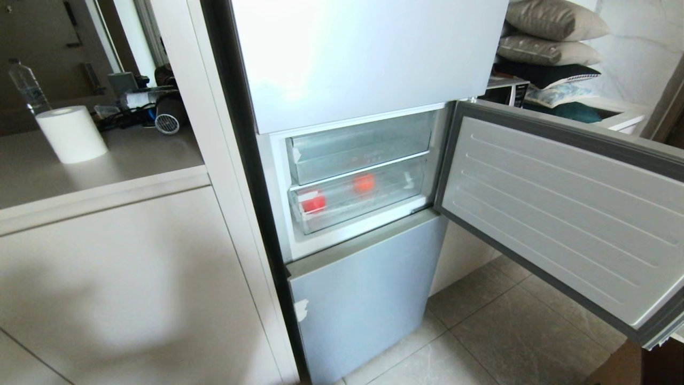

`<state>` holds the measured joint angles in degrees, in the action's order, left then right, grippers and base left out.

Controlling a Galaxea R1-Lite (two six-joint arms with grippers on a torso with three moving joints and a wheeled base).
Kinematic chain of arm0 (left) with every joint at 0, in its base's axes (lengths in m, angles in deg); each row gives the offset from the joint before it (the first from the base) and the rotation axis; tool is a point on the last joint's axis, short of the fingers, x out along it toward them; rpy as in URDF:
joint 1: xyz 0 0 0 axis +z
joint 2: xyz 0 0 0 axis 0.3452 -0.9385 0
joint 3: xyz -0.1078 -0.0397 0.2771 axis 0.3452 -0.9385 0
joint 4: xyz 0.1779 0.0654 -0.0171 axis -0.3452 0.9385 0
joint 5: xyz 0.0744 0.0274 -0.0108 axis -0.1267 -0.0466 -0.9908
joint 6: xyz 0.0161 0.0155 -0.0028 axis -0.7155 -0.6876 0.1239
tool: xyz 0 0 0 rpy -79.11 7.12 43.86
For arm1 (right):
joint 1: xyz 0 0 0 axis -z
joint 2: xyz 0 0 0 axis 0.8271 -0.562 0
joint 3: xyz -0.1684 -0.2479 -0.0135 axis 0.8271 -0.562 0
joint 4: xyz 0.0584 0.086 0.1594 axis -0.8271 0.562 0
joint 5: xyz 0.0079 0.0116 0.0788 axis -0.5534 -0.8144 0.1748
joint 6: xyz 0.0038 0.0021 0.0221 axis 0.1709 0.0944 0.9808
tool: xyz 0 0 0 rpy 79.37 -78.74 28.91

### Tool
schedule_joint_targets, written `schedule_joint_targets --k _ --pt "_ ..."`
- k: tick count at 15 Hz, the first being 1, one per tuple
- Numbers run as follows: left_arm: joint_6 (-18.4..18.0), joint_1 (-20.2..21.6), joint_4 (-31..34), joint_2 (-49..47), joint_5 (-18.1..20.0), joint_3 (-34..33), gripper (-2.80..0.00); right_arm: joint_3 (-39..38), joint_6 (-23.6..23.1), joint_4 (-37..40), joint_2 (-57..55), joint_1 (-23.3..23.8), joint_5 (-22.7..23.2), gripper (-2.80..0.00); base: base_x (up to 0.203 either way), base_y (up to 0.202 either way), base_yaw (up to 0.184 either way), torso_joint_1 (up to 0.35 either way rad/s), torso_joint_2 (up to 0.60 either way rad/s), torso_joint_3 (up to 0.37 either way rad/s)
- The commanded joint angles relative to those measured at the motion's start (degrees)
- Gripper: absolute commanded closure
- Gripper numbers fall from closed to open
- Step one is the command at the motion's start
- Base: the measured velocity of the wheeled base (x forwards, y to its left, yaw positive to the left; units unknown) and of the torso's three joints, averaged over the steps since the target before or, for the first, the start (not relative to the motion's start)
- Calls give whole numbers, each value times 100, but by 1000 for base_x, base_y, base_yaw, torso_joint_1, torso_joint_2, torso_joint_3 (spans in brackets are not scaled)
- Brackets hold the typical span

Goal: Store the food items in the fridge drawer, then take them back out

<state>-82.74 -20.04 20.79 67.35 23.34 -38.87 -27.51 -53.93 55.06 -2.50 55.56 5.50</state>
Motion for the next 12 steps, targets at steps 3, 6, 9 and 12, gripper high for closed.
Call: schedule_joint_targets --k 3,6,9,12 --pt "8 2 4 13 -4 -10 0 -1 -4 6 1 -2 0 0 0 0 0 0 0 0" --pt "8 2 4 13 -4 -10 0 -1 -4 6 1 -2 0 0 0 0 0 0 0 0" --pt "8 2 4 9 -4 -10 0 -1 -4 6 1 -2 0 0 0 0 0 0 0 0" --pt "8 2 4 13 -4 -10 0 -1 -4 6 1 -2 0 0 0 0 0 0 0 0"
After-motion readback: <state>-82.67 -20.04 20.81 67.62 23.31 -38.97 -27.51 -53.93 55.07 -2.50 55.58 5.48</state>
